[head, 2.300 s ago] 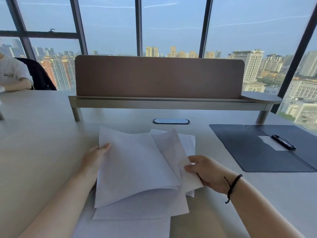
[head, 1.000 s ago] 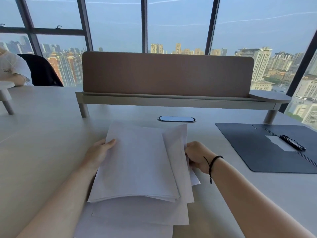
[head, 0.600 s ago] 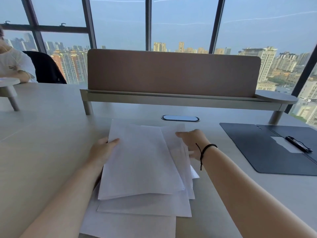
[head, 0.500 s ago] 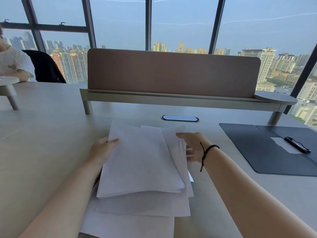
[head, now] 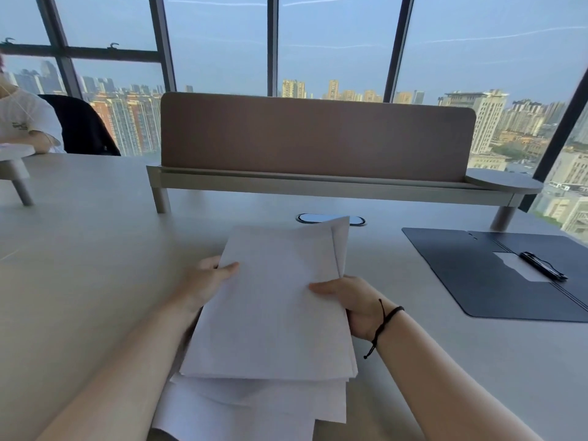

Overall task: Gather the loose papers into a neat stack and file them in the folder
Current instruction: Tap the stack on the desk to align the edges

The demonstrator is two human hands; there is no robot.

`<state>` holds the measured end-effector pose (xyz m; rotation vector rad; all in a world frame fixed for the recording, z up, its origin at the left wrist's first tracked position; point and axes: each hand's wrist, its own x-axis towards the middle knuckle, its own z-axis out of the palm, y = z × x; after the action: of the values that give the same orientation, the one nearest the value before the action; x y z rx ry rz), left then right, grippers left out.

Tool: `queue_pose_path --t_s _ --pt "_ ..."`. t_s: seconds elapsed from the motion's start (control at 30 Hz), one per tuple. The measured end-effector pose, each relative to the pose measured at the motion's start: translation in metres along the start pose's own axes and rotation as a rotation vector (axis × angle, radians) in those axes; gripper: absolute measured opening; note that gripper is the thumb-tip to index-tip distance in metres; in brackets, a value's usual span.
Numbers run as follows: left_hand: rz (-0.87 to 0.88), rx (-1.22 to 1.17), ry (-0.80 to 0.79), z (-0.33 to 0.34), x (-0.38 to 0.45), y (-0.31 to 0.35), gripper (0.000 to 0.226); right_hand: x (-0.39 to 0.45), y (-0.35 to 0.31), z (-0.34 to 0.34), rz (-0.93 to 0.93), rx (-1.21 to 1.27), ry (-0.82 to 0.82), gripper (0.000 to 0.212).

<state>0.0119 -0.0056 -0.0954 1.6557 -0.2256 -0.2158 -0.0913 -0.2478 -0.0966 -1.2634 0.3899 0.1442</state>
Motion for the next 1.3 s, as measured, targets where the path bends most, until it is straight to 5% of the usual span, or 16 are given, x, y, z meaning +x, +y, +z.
queue_pose_path --t_s 0.13,0.37,0.67,0.93,1.3 --pt "0.093 0.045 0.035 0.017 -0.015 0.004 0.028 -0.011 -0.012 -0.004 -0.109 -0.034 0.031 0.033" --pt "-0.018 -0.413 -0.111 0.035 -0.042 0.037 0.032 -0.063 -0.072 -0.006 -0.432 -0.151 0.032 0.024" --pt "0.528 -0.311 0.075 0.047 -0.073 0.137 0.016 -0.132 -0.13 0.01 -0.881 -0.081 -0.024 0.024" --pt "0.541 -0.128 0.105 0.052 -0.084 0.126 0.009 -0.133 -0.106 0.01 -0.878 -0.068 -0.019 0.029" --pt "0.526 -0.045 -0.035 0.027 -0.084 0.117 0.049 -0.13 -0.073 0.003 -0.805 -0.064 -0.015 0.047"
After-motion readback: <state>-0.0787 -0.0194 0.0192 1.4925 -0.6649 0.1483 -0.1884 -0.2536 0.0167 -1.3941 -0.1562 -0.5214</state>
